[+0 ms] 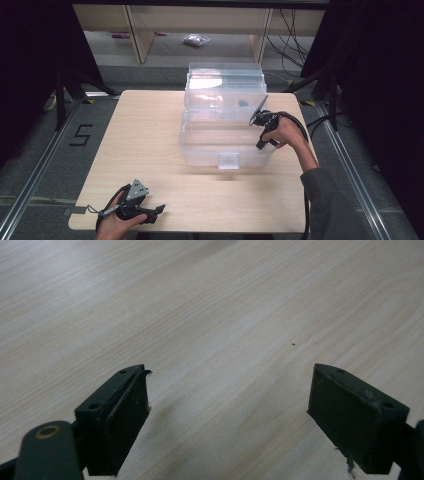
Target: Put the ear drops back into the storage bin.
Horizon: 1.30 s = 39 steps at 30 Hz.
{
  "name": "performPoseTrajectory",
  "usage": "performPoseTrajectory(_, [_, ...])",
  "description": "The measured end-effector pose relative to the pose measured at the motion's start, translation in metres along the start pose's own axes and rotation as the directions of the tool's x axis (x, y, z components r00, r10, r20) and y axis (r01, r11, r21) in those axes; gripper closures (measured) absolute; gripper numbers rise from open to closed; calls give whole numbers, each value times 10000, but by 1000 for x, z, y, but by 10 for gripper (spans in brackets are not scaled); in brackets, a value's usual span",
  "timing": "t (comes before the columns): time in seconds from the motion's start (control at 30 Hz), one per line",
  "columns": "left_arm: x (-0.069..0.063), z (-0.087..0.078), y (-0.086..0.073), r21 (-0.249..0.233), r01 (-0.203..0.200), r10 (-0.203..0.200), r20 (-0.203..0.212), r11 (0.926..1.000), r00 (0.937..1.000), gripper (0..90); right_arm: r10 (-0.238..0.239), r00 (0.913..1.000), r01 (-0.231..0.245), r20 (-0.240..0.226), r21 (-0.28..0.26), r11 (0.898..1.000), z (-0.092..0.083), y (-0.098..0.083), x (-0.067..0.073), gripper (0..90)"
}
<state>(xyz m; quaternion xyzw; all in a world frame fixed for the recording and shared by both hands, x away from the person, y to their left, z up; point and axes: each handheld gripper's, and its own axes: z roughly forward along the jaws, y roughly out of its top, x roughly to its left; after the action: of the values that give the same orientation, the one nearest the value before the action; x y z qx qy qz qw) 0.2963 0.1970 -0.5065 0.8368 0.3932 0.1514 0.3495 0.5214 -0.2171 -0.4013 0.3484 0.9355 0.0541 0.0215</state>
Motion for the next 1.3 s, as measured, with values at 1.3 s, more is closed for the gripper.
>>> performPoseTrajectory(1.3, [2,-2,0,406,-478,476,64,9980,9988,158,-175,9993,187,-343,348,9992,14,-2,-3,560])
